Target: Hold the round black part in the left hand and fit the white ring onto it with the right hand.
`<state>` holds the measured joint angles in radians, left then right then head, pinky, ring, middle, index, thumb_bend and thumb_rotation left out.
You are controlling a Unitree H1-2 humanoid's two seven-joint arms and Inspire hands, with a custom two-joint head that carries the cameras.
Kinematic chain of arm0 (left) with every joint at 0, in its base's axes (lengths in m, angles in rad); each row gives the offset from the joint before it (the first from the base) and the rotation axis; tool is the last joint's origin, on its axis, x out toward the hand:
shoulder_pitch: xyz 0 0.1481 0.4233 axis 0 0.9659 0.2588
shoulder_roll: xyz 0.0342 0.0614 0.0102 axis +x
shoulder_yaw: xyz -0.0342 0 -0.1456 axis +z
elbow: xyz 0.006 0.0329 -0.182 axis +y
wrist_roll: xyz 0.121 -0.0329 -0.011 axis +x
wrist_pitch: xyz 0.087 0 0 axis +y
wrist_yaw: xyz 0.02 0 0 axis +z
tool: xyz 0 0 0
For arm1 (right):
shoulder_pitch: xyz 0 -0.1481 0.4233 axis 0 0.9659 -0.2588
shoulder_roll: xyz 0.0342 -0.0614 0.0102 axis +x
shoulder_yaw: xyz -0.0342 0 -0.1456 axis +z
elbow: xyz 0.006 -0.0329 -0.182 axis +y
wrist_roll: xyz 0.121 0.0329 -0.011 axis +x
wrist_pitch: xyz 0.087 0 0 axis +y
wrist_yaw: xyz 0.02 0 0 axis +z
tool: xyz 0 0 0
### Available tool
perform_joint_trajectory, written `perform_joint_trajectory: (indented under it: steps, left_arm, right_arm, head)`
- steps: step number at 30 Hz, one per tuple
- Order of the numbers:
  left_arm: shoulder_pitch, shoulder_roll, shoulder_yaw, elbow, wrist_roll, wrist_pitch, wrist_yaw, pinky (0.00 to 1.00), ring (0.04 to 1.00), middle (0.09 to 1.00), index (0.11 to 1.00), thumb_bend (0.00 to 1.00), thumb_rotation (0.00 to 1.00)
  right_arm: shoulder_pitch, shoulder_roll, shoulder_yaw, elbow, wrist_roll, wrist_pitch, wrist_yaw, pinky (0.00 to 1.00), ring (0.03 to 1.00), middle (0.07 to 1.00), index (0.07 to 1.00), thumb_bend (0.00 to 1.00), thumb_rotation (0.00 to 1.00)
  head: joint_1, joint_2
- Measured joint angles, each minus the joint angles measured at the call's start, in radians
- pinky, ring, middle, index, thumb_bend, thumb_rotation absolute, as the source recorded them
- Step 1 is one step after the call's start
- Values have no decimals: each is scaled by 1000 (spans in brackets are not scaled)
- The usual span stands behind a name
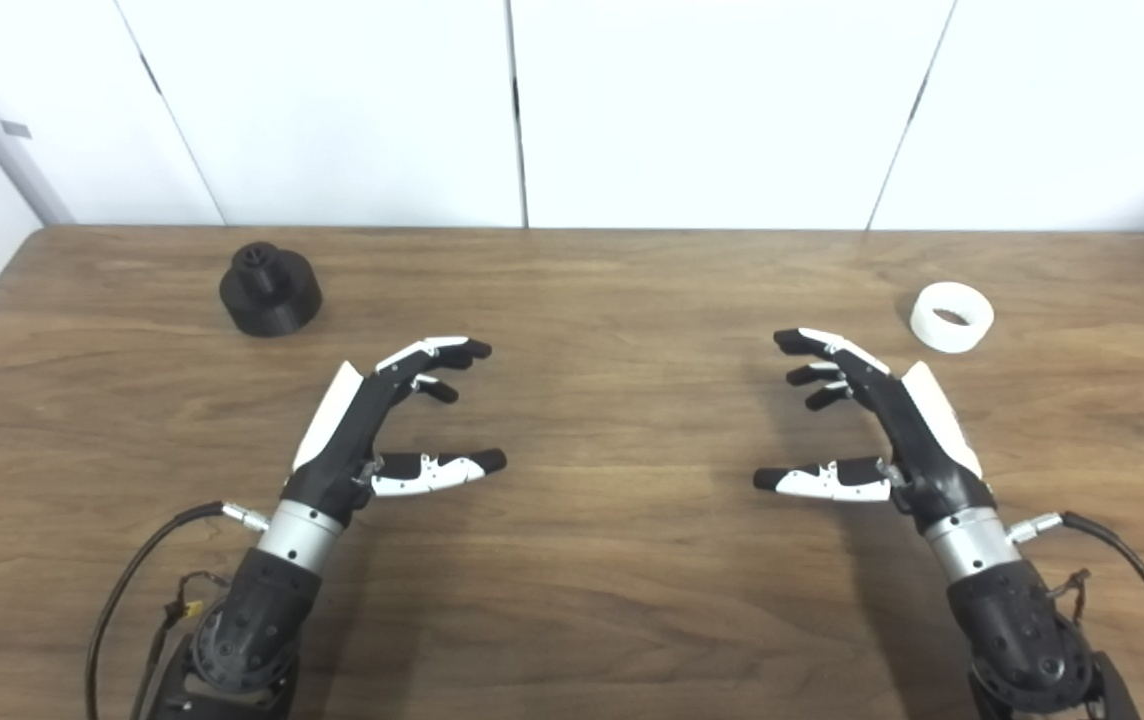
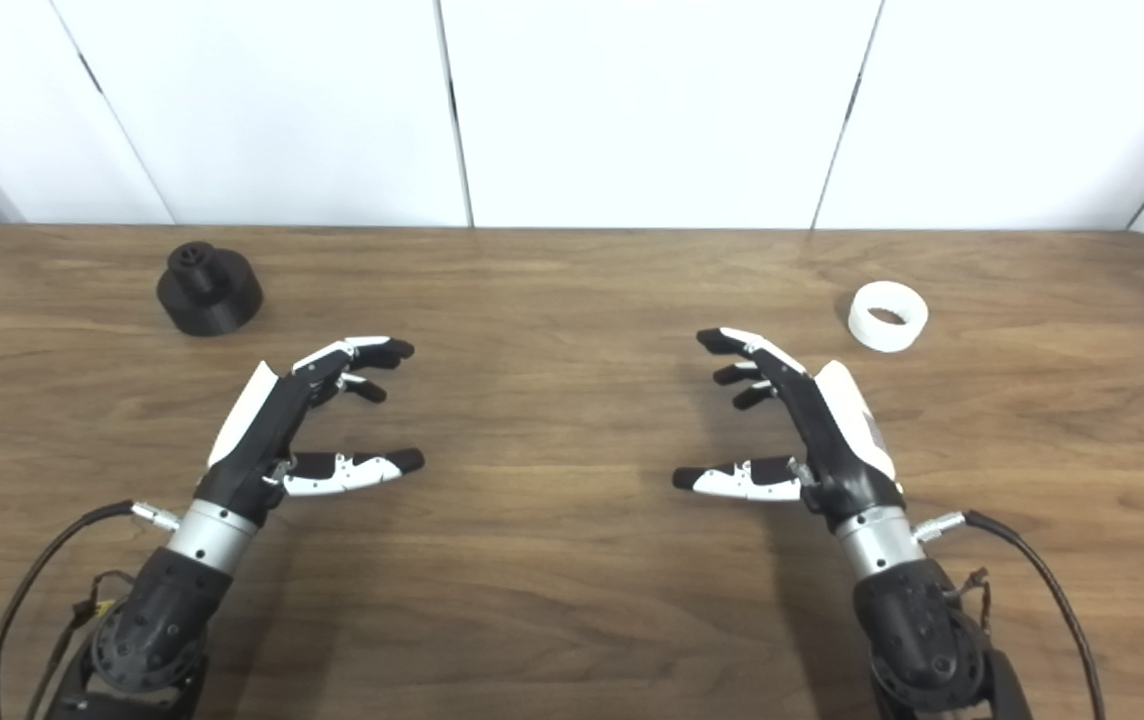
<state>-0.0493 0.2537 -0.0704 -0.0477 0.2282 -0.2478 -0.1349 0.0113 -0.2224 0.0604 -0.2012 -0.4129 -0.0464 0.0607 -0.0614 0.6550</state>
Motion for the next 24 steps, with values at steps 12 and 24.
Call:
perform_joint_trajectory:
  steps: [12,24]
  left_arm:
    - [0,0,0,0,0,0,0,649,791,807,739,825,146]
    - [0,-39,-23,1,31,1,6,661,795,809,743,833,164]
  right_arm:
    - [0,0,0,0,0,2,0,611,725,811,797,741,124]
    - [1,-34,-24,31,58,-42,0,602,722,809,807,729,86]
  head:
    - [-3,0]
    - [251,-37]
